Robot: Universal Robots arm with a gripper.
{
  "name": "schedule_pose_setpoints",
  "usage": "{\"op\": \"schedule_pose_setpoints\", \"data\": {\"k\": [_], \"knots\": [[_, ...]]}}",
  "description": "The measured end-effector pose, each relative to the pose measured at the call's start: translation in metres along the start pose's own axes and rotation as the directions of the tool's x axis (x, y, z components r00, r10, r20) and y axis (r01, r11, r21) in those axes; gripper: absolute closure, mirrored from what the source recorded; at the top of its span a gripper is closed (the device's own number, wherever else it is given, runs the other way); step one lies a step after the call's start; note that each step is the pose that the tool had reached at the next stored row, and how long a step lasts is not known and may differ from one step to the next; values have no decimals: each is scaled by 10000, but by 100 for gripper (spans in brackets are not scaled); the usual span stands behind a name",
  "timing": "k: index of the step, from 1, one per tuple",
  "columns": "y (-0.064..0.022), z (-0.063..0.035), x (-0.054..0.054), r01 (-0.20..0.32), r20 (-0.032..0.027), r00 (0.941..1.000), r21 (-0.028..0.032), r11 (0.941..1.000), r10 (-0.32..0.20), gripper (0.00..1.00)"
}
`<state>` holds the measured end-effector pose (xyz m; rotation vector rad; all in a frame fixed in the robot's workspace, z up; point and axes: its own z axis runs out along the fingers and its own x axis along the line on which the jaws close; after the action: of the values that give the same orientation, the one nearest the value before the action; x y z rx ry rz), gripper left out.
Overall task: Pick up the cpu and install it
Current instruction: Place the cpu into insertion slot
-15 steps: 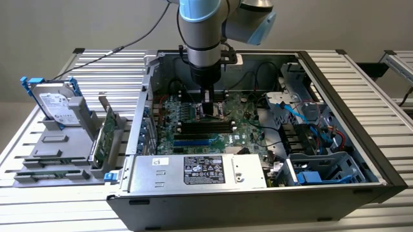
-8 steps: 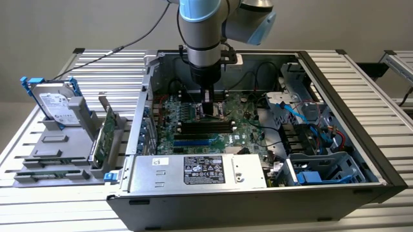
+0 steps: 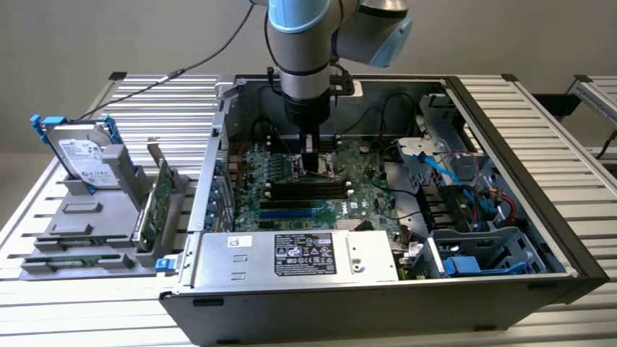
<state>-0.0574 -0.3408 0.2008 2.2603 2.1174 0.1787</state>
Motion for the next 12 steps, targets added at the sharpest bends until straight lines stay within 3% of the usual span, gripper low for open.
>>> {"op": "schedule_pose_setpoints", "data": {"k": [12], "knots": [[12,-107,6,-4,3,10000,42,10000,4,37]]}}
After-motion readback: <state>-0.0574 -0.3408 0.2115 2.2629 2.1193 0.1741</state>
